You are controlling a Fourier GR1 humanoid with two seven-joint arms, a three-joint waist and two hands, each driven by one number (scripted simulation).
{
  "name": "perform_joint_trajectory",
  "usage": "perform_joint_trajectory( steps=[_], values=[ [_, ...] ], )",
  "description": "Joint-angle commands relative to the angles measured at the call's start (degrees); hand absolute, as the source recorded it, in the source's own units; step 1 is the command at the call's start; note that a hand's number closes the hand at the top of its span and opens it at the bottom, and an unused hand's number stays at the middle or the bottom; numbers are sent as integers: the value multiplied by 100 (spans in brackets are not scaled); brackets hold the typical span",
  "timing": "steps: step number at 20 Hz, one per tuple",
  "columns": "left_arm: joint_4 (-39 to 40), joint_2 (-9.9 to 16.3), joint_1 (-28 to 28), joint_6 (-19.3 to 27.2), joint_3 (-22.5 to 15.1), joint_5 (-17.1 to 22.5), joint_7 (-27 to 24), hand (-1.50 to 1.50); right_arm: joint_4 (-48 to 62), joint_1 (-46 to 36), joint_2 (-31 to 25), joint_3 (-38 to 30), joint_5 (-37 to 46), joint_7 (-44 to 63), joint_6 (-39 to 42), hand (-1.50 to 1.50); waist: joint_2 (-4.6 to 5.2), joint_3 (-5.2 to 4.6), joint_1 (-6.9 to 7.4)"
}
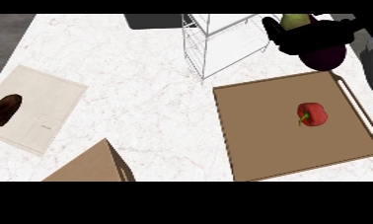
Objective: Pick the eggplant from the tray and place it in the tiered shelf
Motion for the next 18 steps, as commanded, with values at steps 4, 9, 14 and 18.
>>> perform_joint_trajectory(
  steps=[4,9,14,18],
  values=[
    [-261,-188,-1547,-102,634,-429,-867,0,640,-672,-157,-189,-182,231,340,150,90,-45,93],
    [-205,-173,-1669,-114,531,-464,-853,0,1115,-1054,-277,-59,-83,155,656,150,140,-52,236],
    [-237,-130,-1830,-136,530,-339,-748,0,1412,-1270,-262,-1,25,-23,719,150,148,-43,214],
    [-151,-116,-1878,-72,495,-367,-767,0,1773,-1366,-210,7,187,-223,606,150,189,-39,286]
  ],
)
